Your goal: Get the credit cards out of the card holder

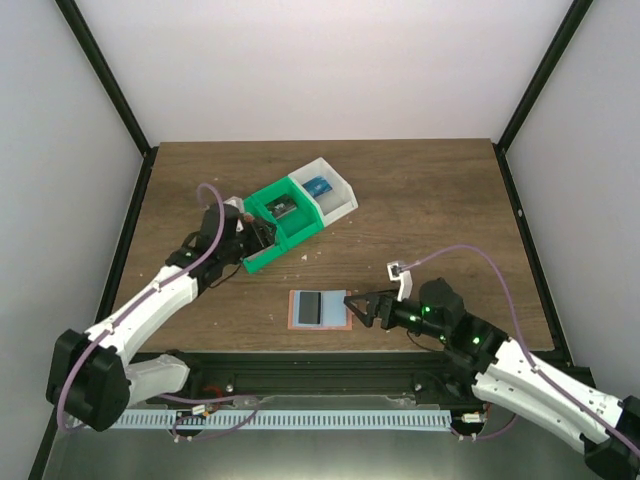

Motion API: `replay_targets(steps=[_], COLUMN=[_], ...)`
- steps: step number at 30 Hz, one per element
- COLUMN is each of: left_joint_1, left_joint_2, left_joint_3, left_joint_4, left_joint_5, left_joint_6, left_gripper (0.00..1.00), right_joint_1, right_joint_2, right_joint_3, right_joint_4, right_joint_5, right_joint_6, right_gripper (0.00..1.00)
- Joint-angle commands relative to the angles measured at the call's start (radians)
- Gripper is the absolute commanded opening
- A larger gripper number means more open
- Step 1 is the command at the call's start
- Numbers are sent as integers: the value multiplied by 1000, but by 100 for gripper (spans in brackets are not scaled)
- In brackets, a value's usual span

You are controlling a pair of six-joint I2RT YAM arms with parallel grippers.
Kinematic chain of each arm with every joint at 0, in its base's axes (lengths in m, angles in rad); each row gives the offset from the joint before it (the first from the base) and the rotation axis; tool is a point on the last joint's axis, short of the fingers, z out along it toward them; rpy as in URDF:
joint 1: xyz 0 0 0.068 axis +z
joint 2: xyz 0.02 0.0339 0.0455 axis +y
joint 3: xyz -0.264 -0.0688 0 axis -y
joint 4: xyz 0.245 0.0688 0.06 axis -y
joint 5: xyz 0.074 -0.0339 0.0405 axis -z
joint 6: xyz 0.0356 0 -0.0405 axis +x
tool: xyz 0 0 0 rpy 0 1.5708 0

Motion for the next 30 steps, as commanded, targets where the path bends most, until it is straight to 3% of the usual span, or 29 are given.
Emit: replay_targets(steps=[1, 6, 8, 13, 15, 30], left_joint_1=[1, -5, -15, -66, -100, -135], left_joint_2=[-68, -158, -190, -246, -244, -214], left_joint_3=[-33, -143, -186, -312, -352, -489], left_joint_4=[30, 107, 132, 229, 264, 423], left_joint_5=[279, 460, 496, 534, 533, 574], left_joint_6=[180, 205, 200, 144, 122, 41], left_gripper=[71, 65, 65, 65, 65, 65], right_joint_1=[4, 3, 3, 4, 4, 4], right_joint_2=[92, 237, 287, 400, 442, 859], right_joint_3=[63, 76, 74, 75, 81, 254], right_joint_4=[18, 51, 89, 140, 154, 237], right_joint_5=[3, -1, -29, -57, -60, -135], right_joint_6=[1, 24, 31, 57, 61, 52], right_gripper=[100, 92, 81, 43, 36, 23])
